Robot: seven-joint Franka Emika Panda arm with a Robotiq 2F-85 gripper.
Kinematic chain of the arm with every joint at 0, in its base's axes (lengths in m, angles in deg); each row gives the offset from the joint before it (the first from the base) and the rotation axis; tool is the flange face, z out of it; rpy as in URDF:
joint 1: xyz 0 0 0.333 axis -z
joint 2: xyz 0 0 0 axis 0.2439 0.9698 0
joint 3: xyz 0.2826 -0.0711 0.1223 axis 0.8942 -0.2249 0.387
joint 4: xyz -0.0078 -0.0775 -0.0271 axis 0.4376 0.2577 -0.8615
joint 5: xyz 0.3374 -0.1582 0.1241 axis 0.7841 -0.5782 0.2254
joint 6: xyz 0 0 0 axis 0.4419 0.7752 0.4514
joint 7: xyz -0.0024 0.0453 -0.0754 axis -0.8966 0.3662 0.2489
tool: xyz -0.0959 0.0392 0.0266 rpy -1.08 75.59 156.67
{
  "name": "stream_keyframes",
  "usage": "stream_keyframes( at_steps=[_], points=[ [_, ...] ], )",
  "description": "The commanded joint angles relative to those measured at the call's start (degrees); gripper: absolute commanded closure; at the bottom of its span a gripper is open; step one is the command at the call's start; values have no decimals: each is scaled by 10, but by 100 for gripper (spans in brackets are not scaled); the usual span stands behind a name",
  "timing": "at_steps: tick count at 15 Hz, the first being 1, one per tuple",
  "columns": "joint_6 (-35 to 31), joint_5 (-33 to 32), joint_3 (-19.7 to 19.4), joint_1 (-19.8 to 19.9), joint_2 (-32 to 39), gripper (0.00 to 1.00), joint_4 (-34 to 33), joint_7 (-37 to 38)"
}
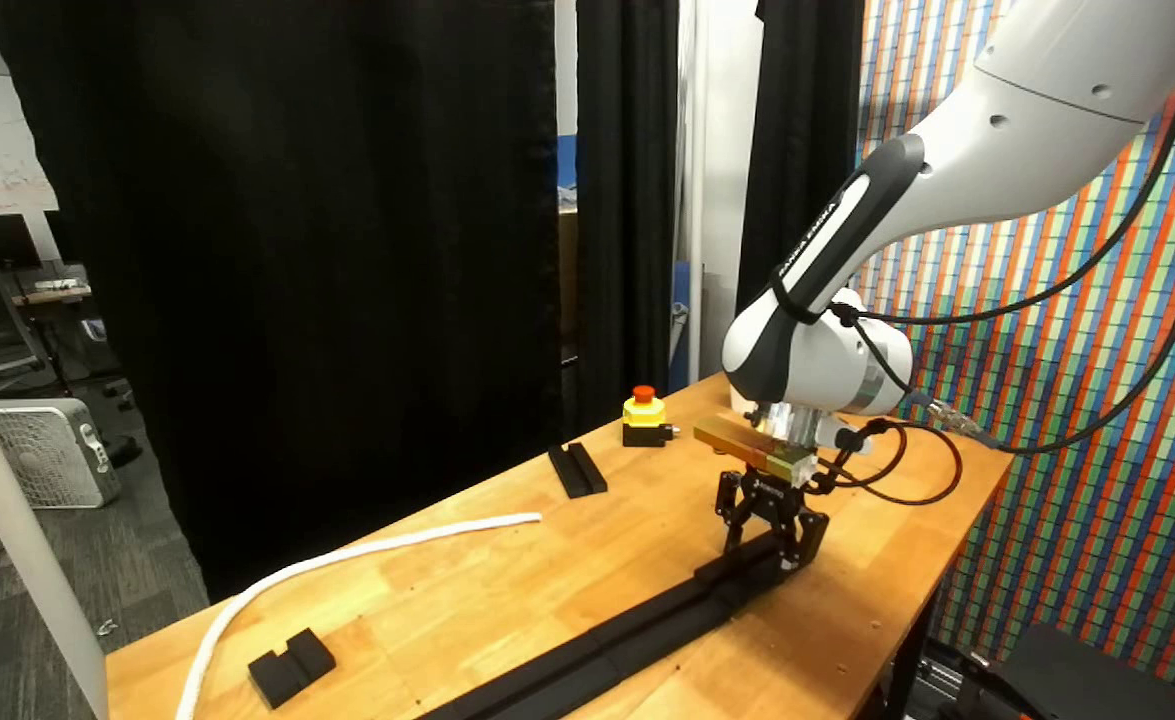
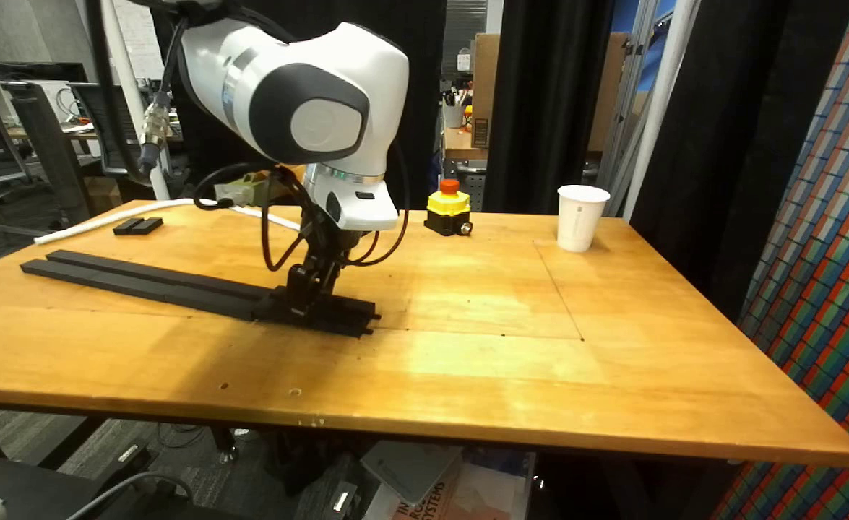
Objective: Connect the four black pieces together
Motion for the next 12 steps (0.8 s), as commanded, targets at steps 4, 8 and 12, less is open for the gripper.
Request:
stream_keyframes(
  at_steps=[4,8,12],
  points=[
    [1,40,4,-10,-10,51,8,-3],
    [0,53,5,-15,-11,51,11,-2],
    [-7,68,8,-19,-8,51,15,0]
  ],
)
